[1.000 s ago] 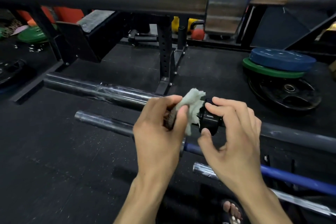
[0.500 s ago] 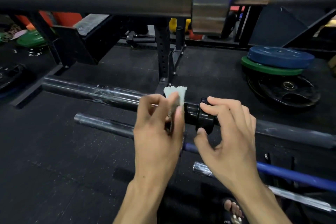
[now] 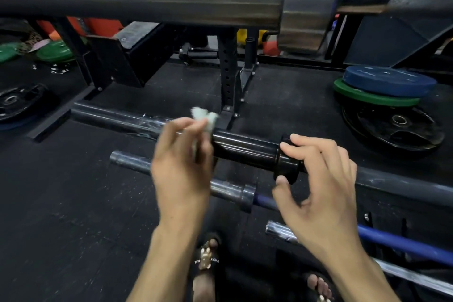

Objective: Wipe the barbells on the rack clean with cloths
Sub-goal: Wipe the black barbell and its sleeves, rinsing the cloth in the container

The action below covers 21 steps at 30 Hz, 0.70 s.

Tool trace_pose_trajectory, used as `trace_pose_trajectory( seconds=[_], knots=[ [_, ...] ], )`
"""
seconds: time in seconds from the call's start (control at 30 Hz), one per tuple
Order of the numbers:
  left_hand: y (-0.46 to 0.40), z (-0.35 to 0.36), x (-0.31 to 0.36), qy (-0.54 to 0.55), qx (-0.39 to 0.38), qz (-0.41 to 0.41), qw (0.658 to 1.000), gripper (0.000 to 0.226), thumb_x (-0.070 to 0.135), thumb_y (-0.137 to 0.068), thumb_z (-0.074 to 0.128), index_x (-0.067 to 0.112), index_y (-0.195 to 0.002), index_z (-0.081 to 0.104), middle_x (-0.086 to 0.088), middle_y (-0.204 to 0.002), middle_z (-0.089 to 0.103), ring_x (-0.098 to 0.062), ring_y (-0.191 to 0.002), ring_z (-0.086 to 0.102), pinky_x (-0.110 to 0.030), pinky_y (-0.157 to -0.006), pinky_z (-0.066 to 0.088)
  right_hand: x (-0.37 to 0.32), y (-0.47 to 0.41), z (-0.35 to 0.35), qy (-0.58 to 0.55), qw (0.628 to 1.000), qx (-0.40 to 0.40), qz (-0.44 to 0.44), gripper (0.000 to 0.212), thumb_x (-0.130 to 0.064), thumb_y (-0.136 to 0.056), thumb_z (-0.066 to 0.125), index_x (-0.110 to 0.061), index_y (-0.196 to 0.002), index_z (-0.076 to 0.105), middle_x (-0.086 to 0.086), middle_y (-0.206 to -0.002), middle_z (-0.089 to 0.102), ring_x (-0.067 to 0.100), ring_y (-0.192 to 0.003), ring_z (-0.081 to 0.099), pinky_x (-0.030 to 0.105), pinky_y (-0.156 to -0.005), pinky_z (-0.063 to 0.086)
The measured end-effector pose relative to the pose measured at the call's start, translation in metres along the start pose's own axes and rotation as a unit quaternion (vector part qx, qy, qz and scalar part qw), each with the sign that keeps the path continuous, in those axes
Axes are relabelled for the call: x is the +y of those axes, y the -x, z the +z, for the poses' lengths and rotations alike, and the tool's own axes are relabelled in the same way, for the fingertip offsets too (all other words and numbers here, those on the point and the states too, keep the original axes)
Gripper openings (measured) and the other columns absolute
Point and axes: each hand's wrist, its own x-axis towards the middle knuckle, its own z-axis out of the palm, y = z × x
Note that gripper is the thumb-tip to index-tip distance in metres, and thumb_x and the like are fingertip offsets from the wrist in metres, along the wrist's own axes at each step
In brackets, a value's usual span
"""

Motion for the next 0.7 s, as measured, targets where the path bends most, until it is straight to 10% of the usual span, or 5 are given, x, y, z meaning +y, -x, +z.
trace_pose_trajectory(
  seconds=[0.27,0.47,0.7],
  knots=[
    [0.035,0.019,0.047,0.037,-0.106,0.105,0.988,0.032,0.018,-0.095,0.050,0.015,-0.118,0.072,-0.003,-0.121,0.063,-0.018,-0.109,0.058,-0.024,-0.093,0.045,-0.003,-0.001,0.002,-0.007,0.999,0.035,-0.007,0.020,-0.027,-0.085,0.057,-0.015,-0.096,0.067,-0.007,-0.111,0.057,0.028,-0.108,0.052,0.050,-0.090,0.044],
    [-0.015,-0.014,-0.031,-0.003,0.075,-0.079,0.994,0.026,0.001,-0.095,0.056,0.006,-0.112,0.074,-0.007,-0.118,0.064,-0.010,-0.098,0.061,-0.006,-0.090,0.044,-0.002,0.000,0.002,-0.001,1.000,0.023,-0.001,0.019,-0.027,-0.088,0.058,-0.016,-0.099,0.067,-0.013,-0.113,0.053,0.022,-0.113,0.049,0.047,-0.093,0.044],
    [0.025,0.013,0.039,0.021,-0.116,0.097,0.988,0.029,0.014,-0.096,0.055,0.020,-0.118,0.073,0.002,-0.124,0.065,-0.016,-0.112,0.060,-0.028,-0.098,0.048,-0.009,-0.003,0.004,0.009,0.999,0.053,-0.006,0.015,-0.027,-0.087,0.062,-0.015,-0.092,0.067,-0.006,-0.104,0.056,0.029,-0.105,0.053,0.040,-0.091,0.040]
  ],
)
